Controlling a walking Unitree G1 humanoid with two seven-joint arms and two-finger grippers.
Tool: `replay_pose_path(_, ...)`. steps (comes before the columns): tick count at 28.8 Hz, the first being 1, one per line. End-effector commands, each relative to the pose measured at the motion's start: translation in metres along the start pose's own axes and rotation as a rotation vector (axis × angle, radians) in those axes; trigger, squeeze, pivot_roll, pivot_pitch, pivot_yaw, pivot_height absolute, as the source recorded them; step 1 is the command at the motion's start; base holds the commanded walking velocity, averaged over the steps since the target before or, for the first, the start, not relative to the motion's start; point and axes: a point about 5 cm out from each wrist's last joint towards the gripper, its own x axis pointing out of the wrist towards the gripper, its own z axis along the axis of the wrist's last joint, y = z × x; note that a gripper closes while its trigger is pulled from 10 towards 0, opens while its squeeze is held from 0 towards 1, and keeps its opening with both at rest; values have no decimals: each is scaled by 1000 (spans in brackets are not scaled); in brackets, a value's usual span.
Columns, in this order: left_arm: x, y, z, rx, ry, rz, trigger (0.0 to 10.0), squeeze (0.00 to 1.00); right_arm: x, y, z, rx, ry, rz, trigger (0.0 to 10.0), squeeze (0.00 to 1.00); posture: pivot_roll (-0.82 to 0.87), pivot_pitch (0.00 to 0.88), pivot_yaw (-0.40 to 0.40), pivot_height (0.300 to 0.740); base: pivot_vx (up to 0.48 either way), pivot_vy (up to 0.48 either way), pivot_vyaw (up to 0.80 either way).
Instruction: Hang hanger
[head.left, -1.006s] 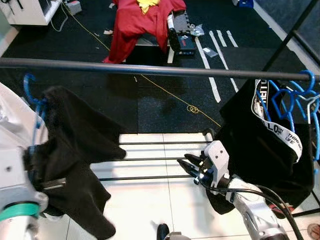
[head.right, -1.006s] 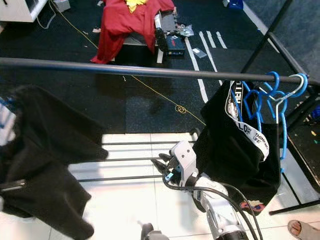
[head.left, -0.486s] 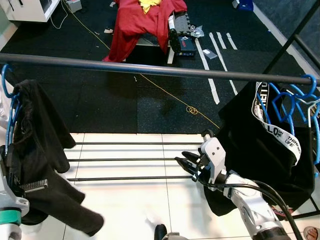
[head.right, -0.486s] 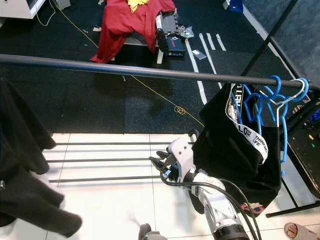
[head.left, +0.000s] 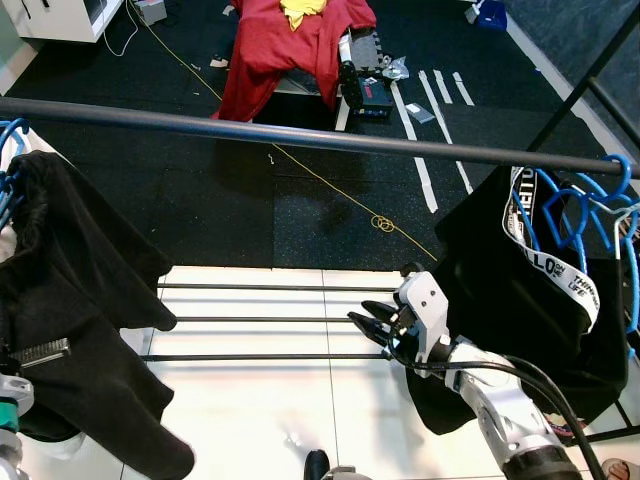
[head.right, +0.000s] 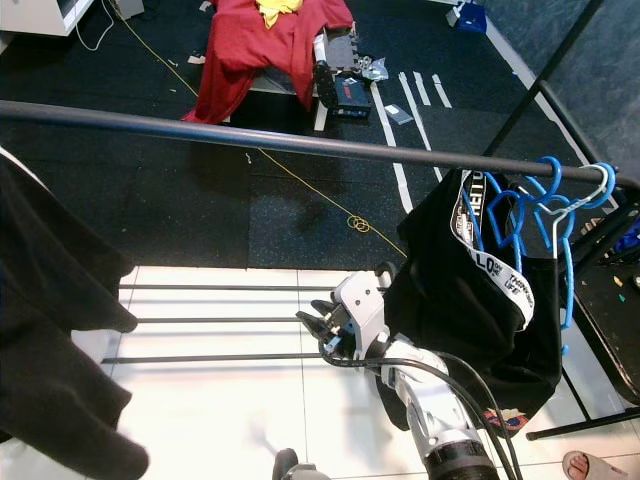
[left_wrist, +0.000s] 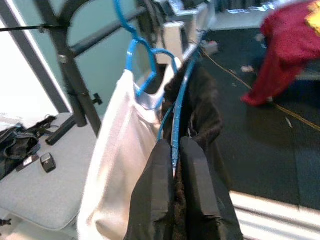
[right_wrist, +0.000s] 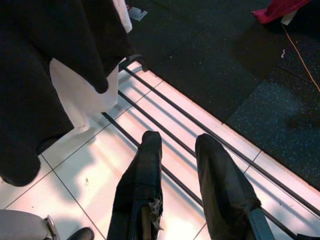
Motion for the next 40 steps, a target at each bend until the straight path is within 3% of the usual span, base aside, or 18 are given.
replay_pose_path(1, -4, 2, 17, 5, -110, 4, 0, 0, -3, 2, -9, 12, 29, 5, 10000, 0, 68, 165, -70, 740, 0, 0, 0)
replay_pose_path(6, -16, -4, 6, 60, -57, -135, 0, 0, -1, 2, -9, 11, 27, 10, 10000, 0, 69, 168, -70, 740, 0, 0, 0)
replay_pose_path(17, 2, -5, 27, -23, -160, -99, 0, 0, 0, 1, -9, 9, 25, 13, 10000, 0, 71, 164, -70, 740, 0, 0, 0)
replay_pose_path(25, 4, -12, 29, -31, -174, -120, 0, 0, 1, 2, -10, 10, 21, 14, 10000, 0, 62, 161, -65, 740, 0, 0, 0)
replay_pose_path(31, 6, -33, 17, -43, -98, -199, 0, 0, -1, 2, -11, 9, 20, 7, 10000, 0, 51, 161, -59, 740, 0, 0, 0)
replay_pose_path(33, 7, -38, 14, -44, -82, -215, 471, 0, -1, 2, -11, 8, 20, 5, 10000, 0, 45, 162, -56, 740, 0, 0, 0)
replay_pose_path(35, 10, -48, 7, -69, -48, -217, 3059, 0, -1, 1, -11, 8, 17, -2, 10000, 0, 44, 162, -51, 740, 0, 0, 0)
replay_pose_path(36, 10, -48, 7, -69, -48, -217, 3059, 0, -1, 1, -11, 8, 17, -2, 10000, 0, 44, 162, -51, 740, 0, 0, 0)
replay_pose_path(38, 10, -53, 1, -72, -24, -208, 10000, 0, -1, 1, -10, 12, 13, -7, 10000, 0, 40, 161, -47, 740, 0, 0, 0)
replay_pose_path(40, 10, -53, 0, -66, -15, -202, 10000, 0, -2, 2, -11, 12, 12, -8, 10000, 0, 40, 162, -44, 740, 0, 0, 0)
